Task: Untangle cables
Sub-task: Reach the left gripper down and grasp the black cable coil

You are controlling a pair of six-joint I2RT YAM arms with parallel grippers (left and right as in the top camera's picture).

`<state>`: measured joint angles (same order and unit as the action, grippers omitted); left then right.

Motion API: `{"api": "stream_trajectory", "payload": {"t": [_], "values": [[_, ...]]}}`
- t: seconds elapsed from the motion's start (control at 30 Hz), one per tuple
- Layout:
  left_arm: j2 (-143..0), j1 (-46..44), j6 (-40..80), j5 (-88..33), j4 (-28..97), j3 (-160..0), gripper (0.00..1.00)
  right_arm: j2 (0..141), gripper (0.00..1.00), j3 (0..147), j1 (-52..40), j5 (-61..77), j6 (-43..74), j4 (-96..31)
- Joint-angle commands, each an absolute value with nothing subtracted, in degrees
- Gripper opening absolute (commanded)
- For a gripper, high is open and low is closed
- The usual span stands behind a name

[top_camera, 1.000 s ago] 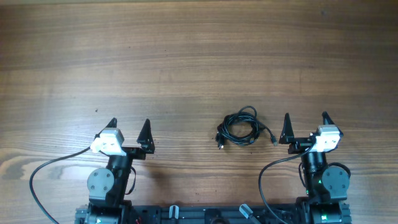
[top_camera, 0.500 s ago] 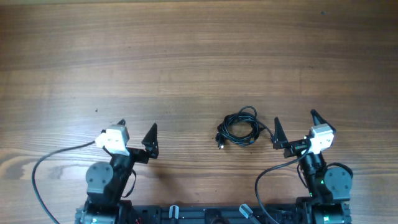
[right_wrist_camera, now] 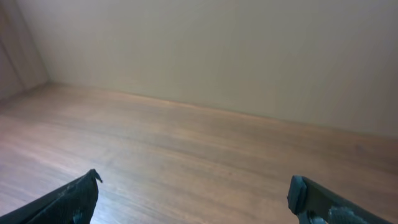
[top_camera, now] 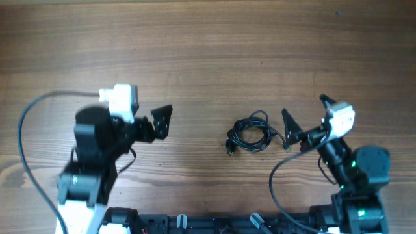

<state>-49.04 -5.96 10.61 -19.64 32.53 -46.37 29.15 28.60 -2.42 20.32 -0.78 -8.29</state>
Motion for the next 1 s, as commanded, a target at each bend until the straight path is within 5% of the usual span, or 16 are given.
{"api": "stream_trajectory", "payload": {"t": [0.0, 0.3, 0.57, 0.67, 0.73, 0.77, 0.97], "values": [[-58.26, -8.01, 10.74, -22.5, 38.37, -56.58, 1.0, 38.04, 1.0, 39.38, -2.0, 25.41, -1.1, -13.72], [-68.64, -14.44, 11.16, -30.92, 38.81, -62.7, 1.0, 59.46, 1.0, 65.06, -0.43, 32.38, -1.43, -37.36], [-75.57, -24.34, 21.26, -25.3, 39.24, -62.67, 0.89, 66.41, 1.0, 68.25, -0.25, 34.0, 4.12, -40.38], [-78.78, -30.98, 39.83, -16.08, 39.92, -62.65, 0.69, 66.65, 1.0, 68.25, -0.23, 33.26, 4.19, -40.23], [-81.91, -36.05, 51.81, -9.96, 40.05, -62.63, 0.36, 66.65, 0.99, 68.25, -0.23, 29.36, 6.7, -40.21], [-83.31, -37.76, 54.3, -8.27, 39.53, -62.63, 0.3, 66.65, 0.97, 68.25, -0.23, 27.7, 8.82, -40.23], [-91.88, -44.84, 65.06, -6.52, 33.87, -62.63, 0.27, 66.65, 0.89, 68.25, -0.25, 24.6, 14.7, -40.38]]}}
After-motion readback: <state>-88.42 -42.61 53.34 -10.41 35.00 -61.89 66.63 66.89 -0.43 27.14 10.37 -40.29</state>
